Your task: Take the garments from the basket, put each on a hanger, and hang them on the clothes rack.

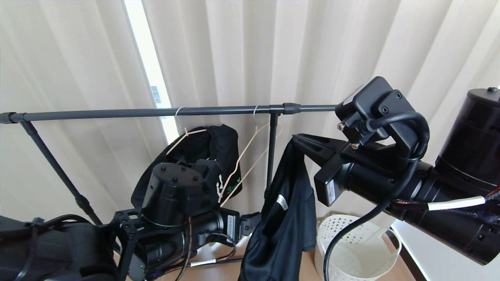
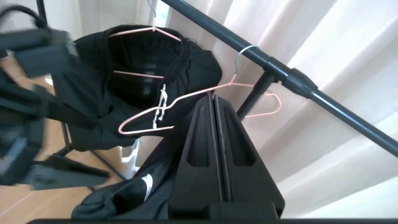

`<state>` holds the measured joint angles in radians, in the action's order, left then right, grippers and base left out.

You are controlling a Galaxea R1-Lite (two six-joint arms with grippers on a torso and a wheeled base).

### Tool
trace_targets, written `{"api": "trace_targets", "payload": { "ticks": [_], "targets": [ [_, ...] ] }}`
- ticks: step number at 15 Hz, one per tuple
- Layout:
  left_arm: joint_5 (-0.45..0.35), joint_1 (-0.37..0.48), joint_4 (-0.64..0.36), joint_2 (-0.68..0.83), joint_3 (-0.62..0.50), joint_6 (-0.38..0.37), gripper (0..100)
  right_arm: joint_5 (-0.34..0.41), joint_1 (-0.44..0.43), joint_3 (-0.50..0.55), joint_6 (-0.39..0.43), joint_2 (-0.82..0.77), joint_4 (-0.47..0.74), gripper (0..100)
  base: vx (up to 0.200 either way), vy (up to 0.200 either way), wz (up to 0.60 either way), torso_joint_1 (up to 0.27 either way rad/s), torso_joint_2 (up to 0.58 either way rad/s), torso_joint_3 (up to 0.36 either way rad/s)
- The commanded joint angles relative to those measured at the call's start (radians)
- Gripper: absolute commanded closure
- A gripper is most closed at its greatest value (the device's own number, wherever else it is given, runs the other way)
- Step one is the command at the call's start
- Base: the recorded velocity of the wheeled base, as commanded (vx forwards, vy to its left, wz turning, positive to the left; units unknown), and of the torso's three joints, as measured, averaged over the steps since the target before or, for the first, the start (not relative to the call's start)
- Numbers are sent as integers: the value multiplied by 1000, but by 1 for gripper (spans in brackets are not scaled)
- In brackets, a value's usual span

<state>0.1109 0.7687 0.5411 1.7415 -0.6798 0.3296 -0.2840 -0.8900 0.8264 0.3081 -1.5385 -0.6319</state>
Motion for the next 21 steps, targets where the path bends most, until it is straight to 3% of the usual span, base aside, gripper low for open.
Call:
{"api": "trace_targets", "payload": {
  "ticks": [1,16,18,21],
  "targets": [
    [0,24,5,62,-32,0,0,-1,-6,0,0,-2,0,100,0,0,0,0,0,0],
    [3,107,7,46,-14,-12,0,-4,-4,14,-4,-14,-9,100,0,0,0,0,0,0],
    [41,106,7,76,-47,-7,0,-15,-4,11,-4,-17,-38,100,0,0,0,0,0,0],
    [191,119,5,110,-89,-27,0,-29,-6,13,-4,-14,-42,100,0,0,0,0,0,0]
  ]
}}
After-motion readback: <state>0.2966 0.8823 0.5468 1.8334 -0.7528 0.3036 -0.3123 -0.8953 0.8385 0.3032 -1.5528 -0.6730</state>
